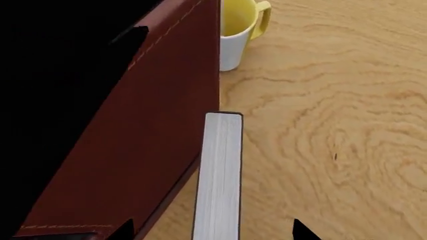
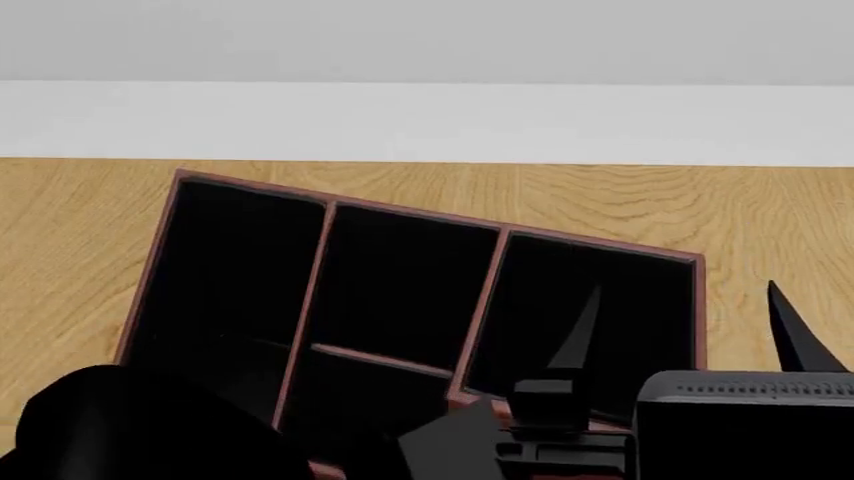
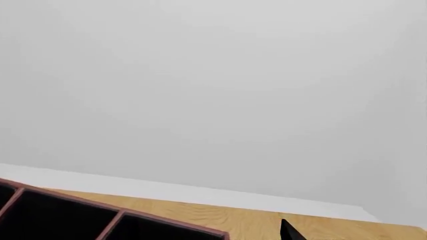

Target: Pick up the book and place it in the front compartment of the caddy.

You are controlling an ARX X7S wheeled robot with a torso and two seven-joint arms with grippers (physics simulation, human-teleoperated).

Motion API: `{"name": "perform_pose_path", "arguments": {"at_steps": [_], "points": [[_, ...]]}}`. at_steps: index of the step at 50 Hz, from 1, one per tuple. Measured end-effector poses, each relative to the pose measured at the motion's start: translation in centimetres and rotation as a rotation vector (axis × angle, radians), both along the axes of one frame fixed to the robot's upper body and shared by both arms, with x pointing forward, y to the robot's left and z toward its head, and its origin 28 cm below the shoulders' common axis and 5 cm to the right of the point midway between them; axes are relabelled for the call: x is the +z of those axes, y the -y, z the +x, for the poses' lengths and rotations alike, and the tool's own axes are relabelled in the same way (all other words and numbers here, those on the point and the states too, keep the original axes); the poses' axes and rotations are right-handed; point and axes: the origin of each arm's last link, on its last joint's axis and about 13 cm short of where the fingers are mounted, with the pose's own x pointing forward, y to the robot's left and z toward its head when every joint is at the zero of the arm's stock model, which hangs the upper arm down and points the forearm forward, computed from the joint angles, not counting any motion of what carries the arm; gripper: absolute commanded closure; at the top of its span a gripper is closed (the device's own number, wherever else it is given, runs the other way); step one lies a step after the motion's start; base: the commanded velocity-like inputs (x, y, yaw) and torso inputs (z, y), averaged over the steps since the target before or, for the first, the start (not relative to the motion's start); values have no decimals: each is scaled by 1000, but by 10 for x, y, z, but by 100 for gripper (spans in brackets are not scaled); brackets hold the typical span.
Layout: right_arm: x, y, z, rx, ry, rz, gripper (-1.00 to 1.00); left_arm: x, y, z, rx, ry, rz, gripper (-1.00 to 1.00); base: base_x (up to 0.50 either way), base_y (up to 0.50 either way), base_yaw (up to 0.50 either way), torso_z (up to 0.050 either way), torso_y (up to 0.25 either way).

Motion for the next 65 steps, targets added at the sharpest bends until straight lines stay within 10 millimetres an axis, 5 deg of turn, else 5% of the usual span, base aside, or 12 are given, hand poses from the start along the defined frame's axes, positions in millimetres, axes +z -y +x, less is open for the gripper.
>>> {"name": "perform_pose_path", "arguments": {"at_steps": [41, 42, 65], "points": [[-2, 2, -2, -9, 0, 6, -100, -37, 13, 9, -29, -46, 72, -100, 0, 0, 0, 0, 0], [-2, 2, -2, -9, 0, 6, -100, -38, 13, 9, -30, -45, 75, 100, 0, 0, 0, 0, 0], [-2, 2, -2, -9, 0, 6, -100, -38, 8, 6, -149, 64, 125, 100, 0, -1, -1, 0, 0]]}}
